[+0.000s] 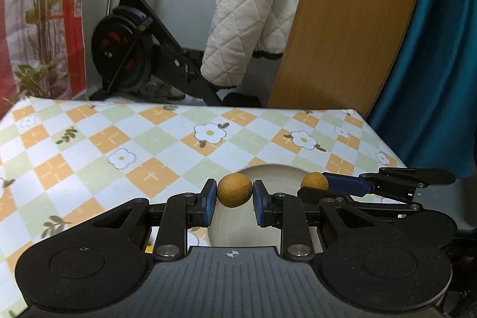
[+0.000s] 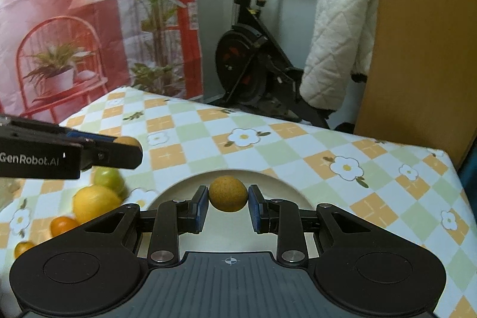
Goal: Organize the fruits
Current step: 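Carry both small brown fruits over the plate and open both tools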
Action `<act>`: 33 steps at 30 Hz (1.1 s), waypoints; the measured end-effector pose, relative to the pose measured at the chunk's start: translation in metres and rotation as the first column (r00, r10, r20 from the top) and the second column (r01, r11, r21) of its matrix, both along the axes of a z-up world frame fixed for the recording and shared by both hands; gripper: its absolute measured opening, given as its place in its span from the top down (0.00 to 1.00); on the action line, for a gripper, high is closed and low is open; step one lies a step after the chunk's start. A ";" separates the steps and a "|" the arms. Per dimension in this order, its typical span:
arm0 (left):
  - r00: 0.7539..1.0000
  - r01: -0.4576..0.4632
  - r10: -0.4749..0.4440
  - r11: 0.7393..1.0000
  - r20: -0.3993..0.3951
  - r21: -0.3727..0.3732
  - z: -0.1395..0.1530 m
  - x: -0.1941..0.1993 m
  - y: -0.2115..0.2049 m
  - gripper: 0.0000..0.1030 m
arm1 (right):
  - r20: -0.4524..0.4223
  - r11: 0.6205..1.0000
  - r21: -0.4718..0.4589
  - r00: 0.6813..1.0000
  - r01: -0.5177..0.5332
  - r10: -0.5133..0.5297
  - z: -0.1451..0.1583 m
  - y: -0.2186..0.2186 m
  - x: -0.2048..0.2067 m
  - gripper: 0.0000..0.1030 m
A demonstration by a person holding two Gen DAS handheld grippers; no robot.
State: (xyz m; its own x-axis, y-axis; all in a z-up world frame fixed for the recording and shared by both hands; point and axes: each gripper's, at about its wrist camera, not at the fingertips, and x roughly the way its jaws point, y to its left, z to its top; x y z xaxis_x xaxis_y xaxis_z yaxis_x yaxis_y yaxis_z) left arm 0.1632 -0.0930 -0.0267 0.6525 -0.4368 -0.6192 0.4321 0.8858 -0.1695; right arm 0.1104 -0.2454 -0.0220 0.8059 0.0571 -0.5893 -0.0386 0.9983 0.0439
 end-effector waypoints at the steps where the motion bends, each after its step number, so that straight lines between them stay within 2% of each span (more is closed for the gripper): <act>1: 1.000 0.003 -0.003 1.000 -0.008 -0.001 -0.003 0.004 -0.002 0.73 | -0.006 1.000 0.003 1.000 0.008 -0.008 -0.003 -0.002 0.004 0.75; 13: 0.996 0.045 -0.041 0.998 -0.074 0.051 -0.032 0.031 -0.028 0.73 | -0.056 0.997 -0.002 0.995 0.079 -0.079 -0.038 -0.018 0.027 0.75; 24: 0.992 0.039 -0.030 0.997 -0.125 0.069 -0.046 0.049 -0.037 0.73 | -0.059 0.996 -0.025 0.994 0.088 -0.089 -0.052 -0.020 0.039 0.75; 33: 0.991 0.042 -0.031 0.996 -0.133 0.079 -0.053 0.055 -0.043 0.73 | -0.080 0.995 -0.025 0.992 0.098 -0.100 -0.060 -0.023 0.044 0.74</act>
State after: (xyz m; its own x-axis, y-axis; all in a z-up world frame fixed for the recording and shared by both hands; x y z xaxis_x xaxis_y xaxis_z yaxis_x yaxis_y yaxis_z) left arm 0.2179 -0.1362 -0.0797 0.5473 -0.4034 -0.7332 0.4428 0.8830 -0.1553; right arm 0.1548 -0.2687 -0.0819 0.7568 -0.0337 -0.6528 0.0634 0.9977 0.0221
